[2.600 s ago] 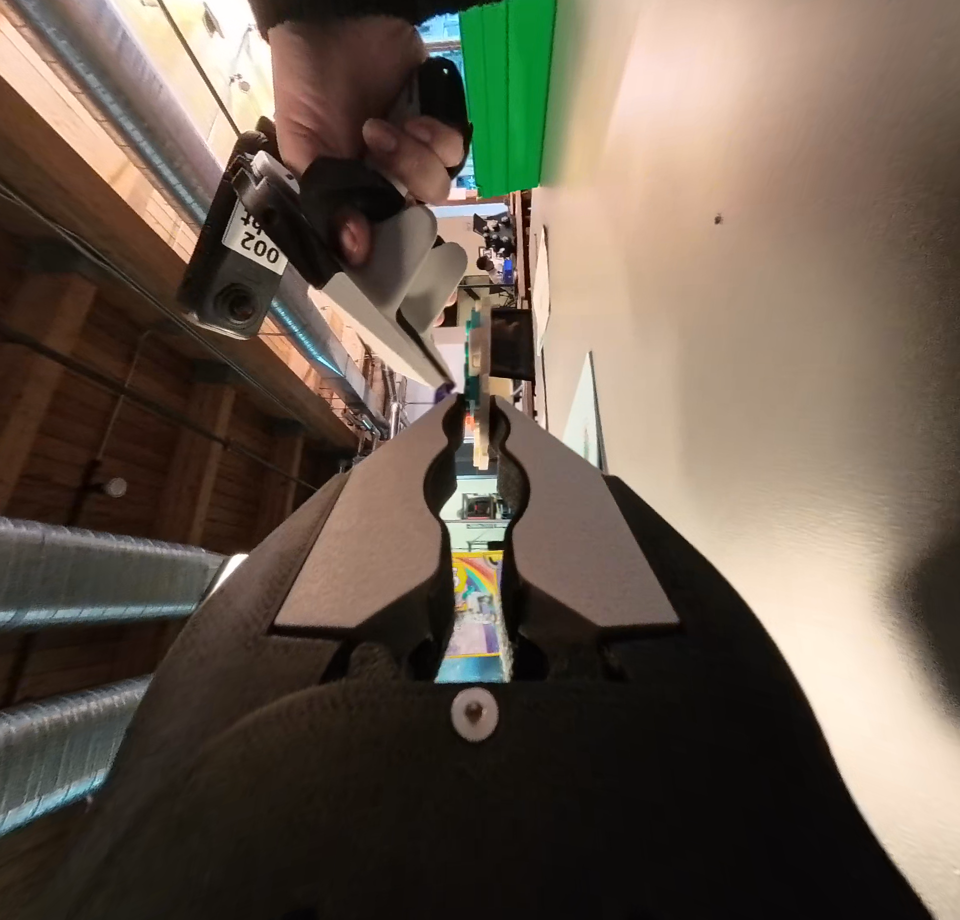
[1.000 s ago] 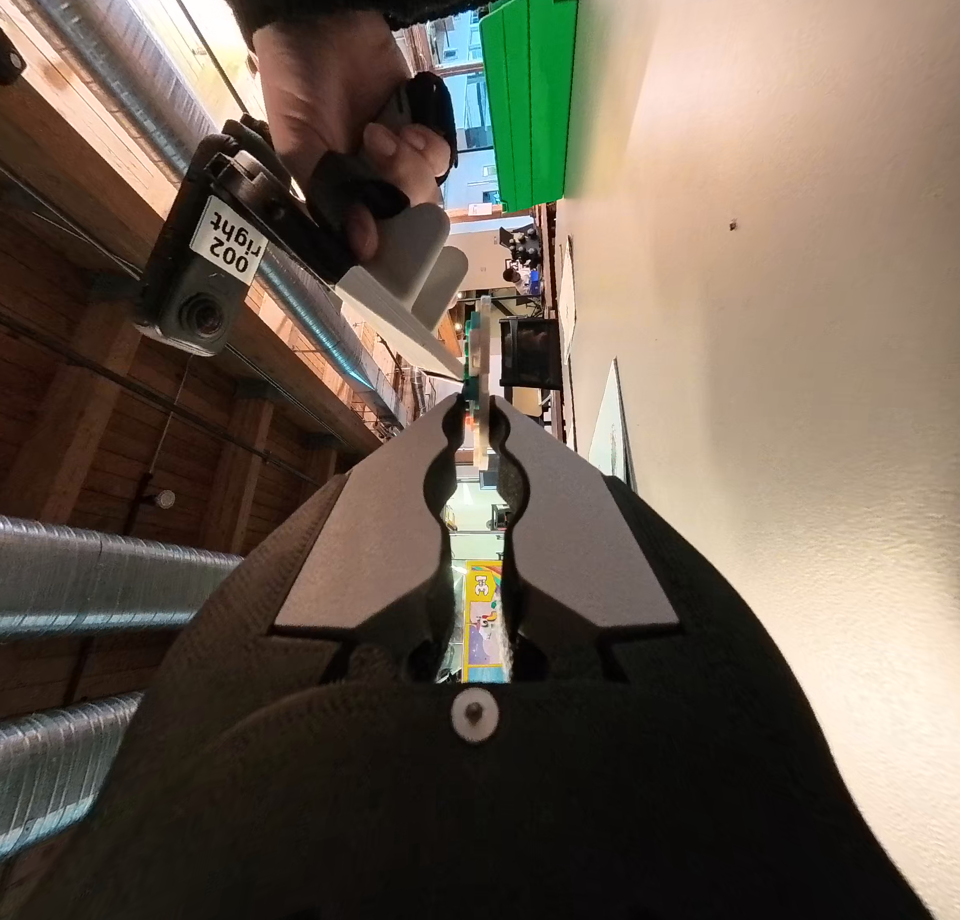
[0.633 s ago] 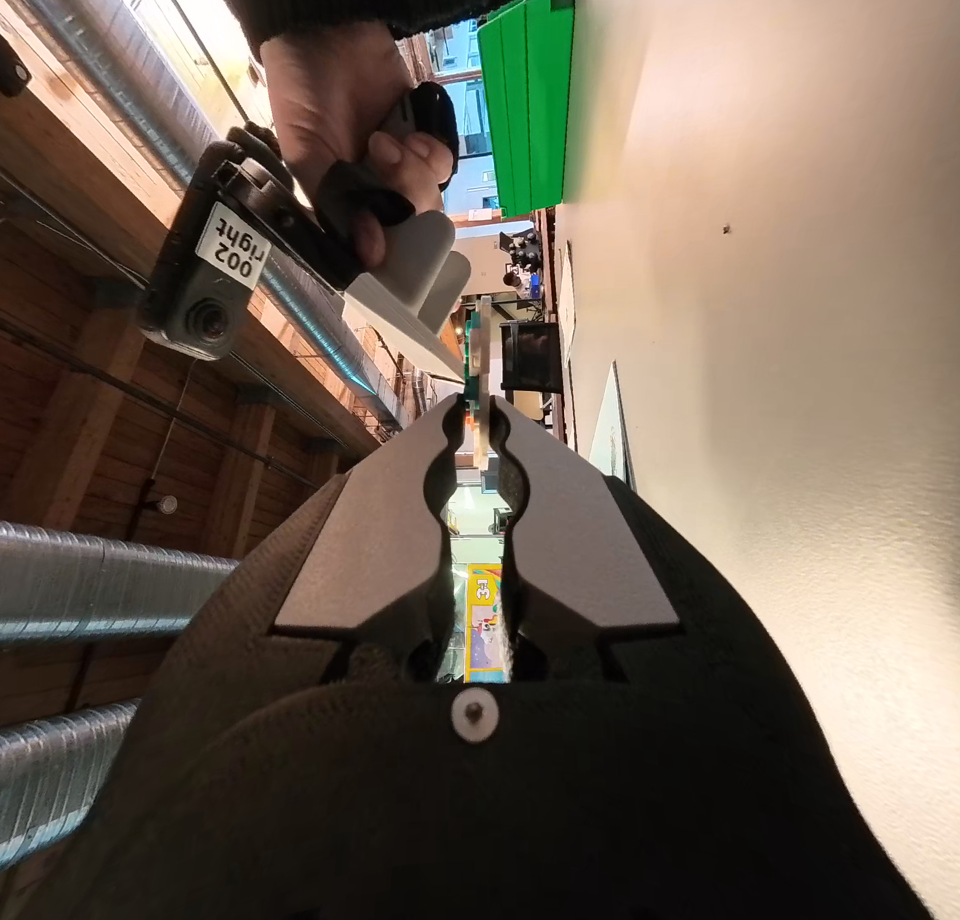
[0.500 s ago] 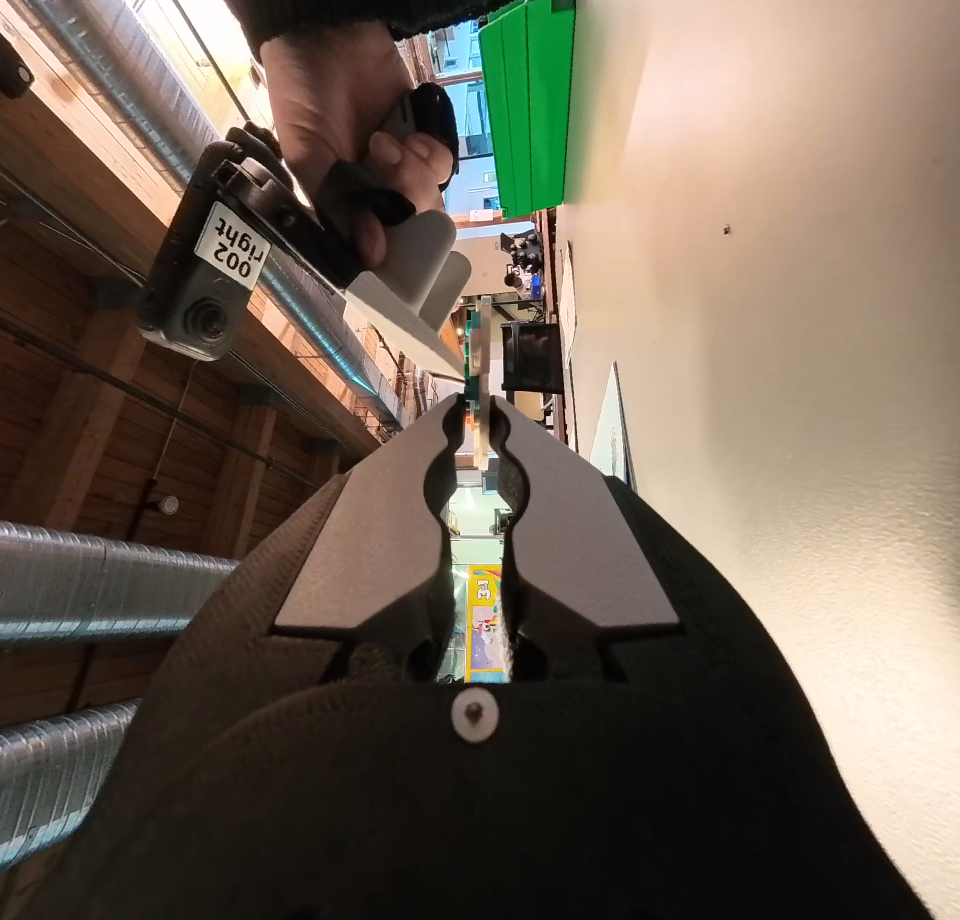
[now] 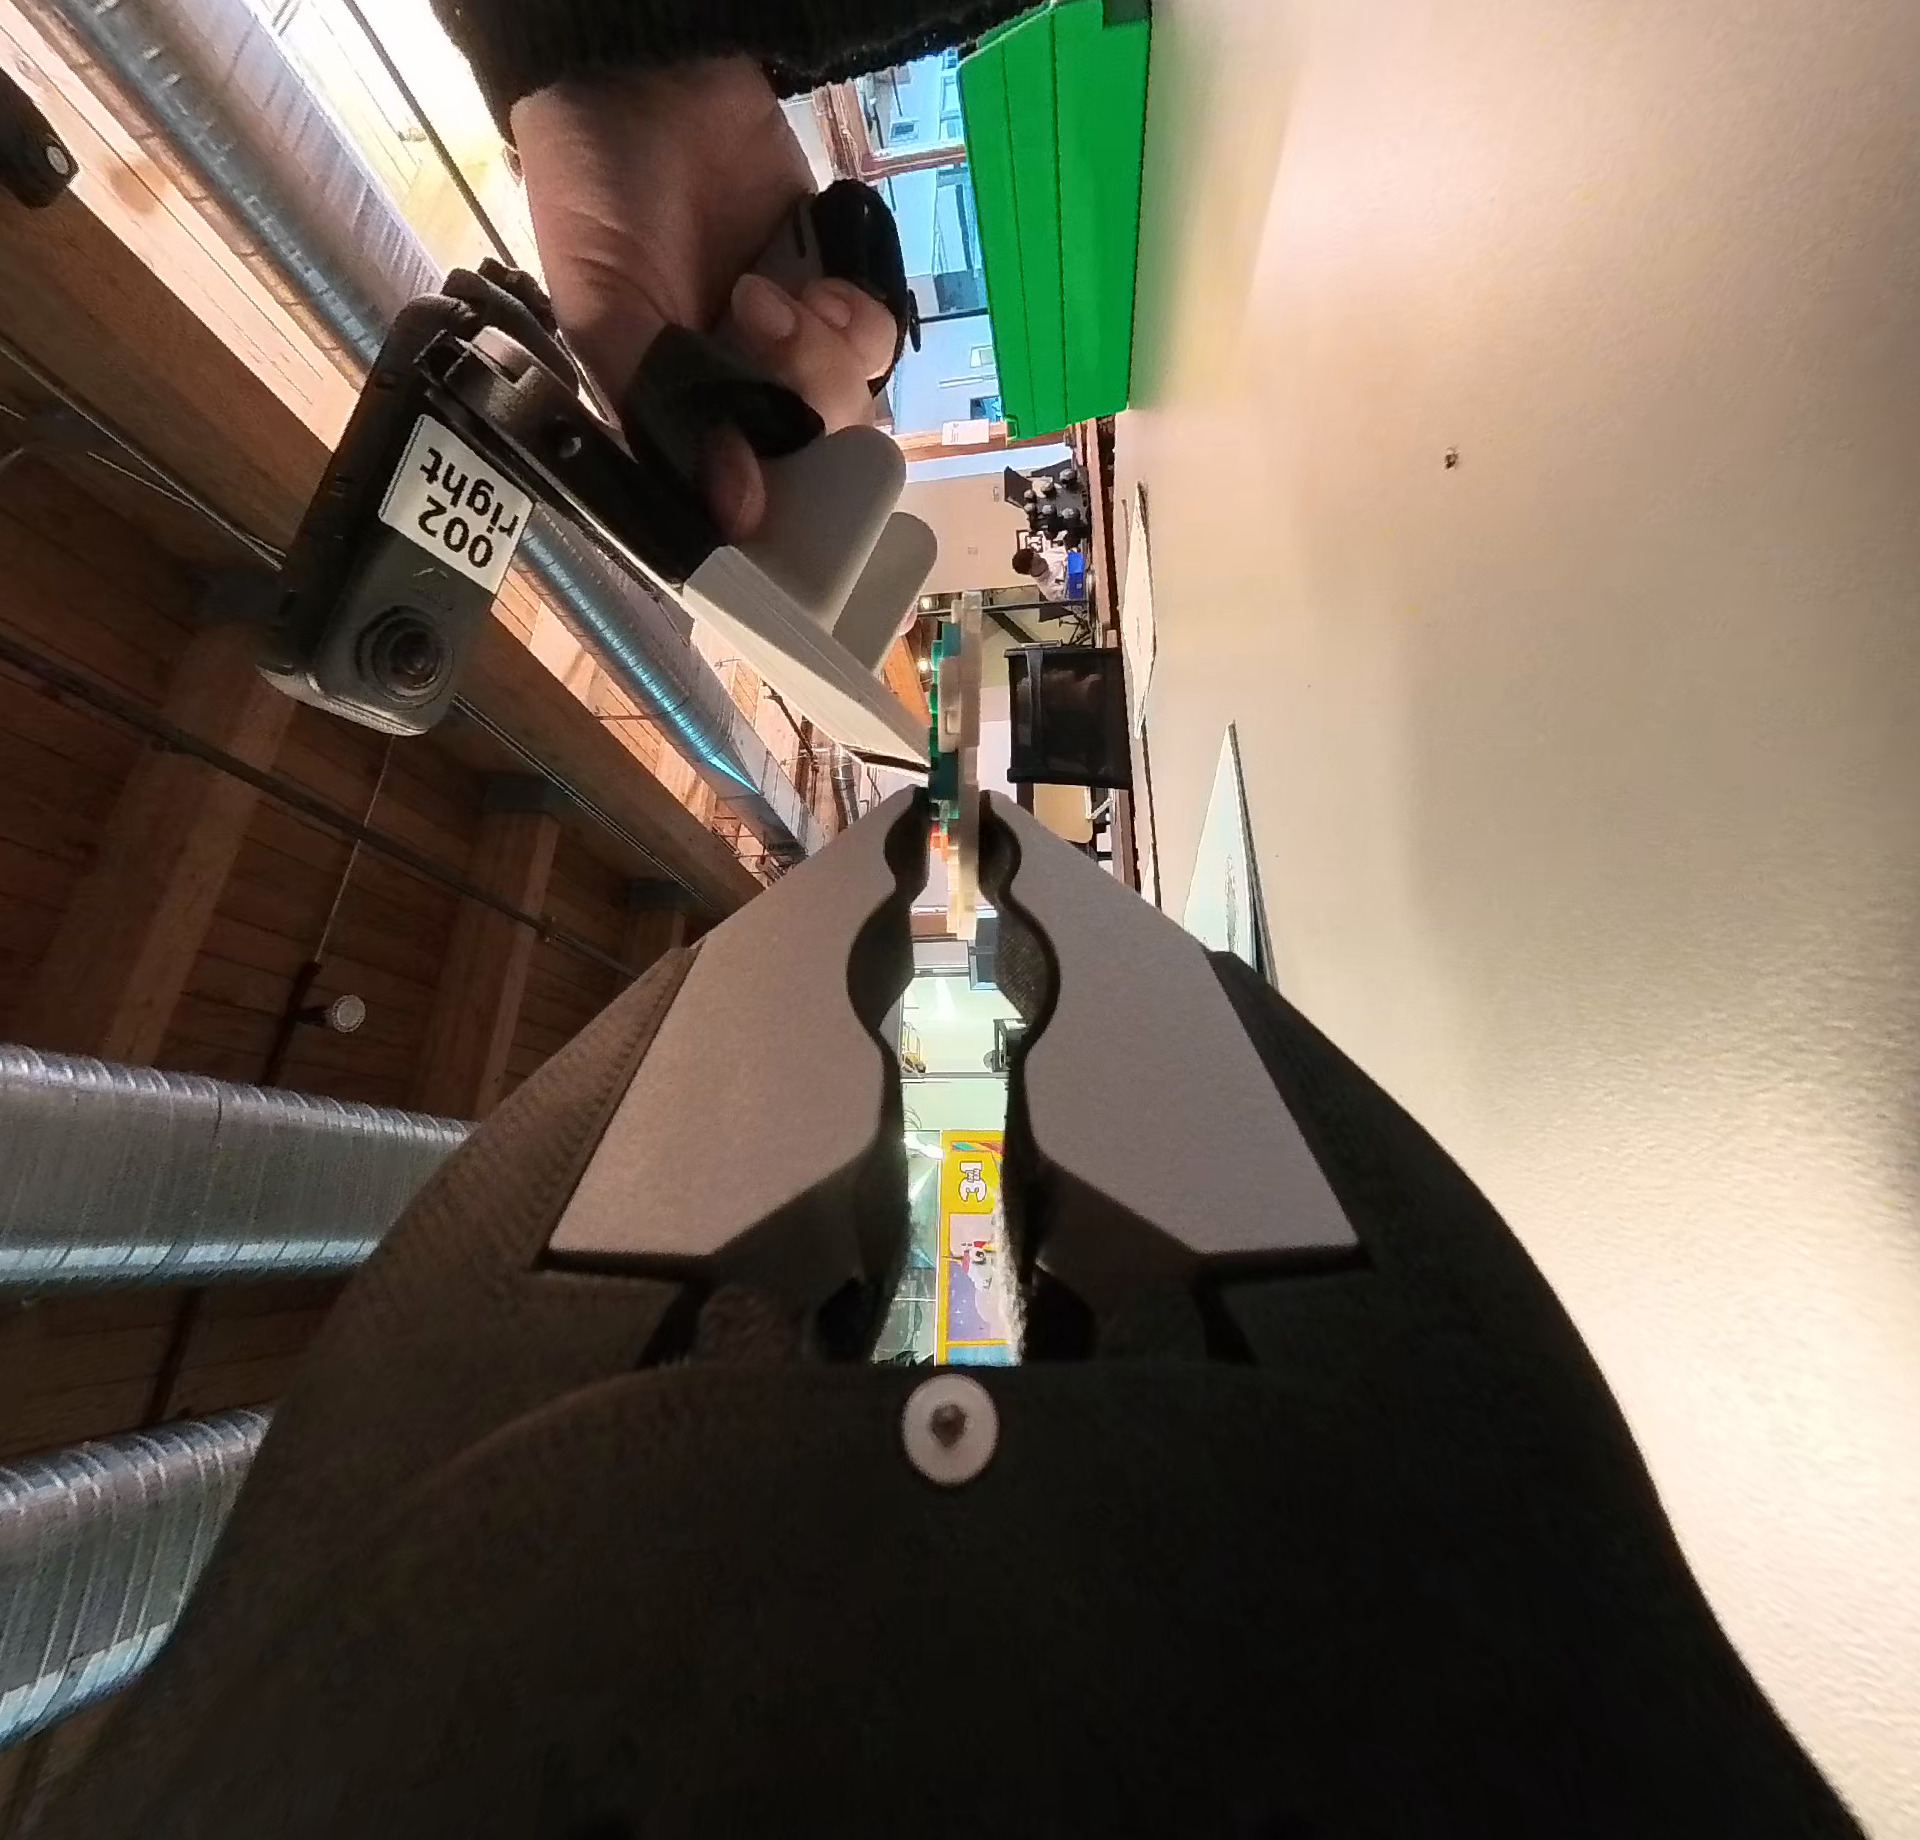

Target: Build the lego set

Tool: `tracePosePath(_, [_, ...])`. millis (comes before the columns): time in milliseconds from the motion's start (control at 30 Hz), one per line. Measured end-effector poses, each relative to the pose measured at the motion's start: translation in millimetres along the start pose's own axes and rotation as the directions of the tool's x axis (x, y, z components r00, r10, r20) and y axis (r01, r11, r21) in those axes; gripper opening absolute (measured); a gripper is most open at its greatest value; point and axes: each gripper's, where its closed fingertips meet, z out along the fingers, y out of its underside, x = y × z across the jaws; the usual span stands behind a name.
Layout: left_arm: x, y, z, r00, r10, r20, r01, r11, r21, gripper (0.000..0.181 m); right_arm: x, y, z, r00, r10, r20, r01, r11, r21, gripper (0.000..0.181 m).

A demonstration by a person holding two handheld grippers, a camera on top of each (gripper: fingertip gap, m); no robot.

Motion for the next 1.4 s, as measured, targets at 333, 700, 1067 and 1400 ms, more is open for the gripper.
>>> tracePosePath(333, [0.2, 0.0, -0.1, 1.000, 0.001, -0.001, -0.001, 1.000, 0.000, 0.007, -1.6, -1.1, -7.5, 1.000, -0.025, -0.003, 0.025, 1.000, 0.017, 0.015])
tracePosePath(700, [1.4, 0.0, 0.3, 1.000, 0.000, -0.005, 0.000, 1.000, 0.000, 0.007, 0.8, 4.5, -18.7, 0.999, -0.009, -0.039, 0.012, 0.996, 0.087, 0.016])
tracePosePath(1067, [-1.0, -2.6, -0.6, 1.000, 0.000, 0.008, -0.001, 1.000, 0.012, 0.007, -4.6, -0.9, -12.4, 0.995, -0.084, -0.048, 0.089, 0.991, 0.100, 0.016])
tracePosePath(1400, [-1.9, -3.4, -1.0, 1.000, 0.002, 0.010, -0.002, 1.000, 0.016, 0.007, -4.3, -2.0, -3.6, 0.993, -0.114, -0.037, 0.117, 0.991, 0.069, 0.012])
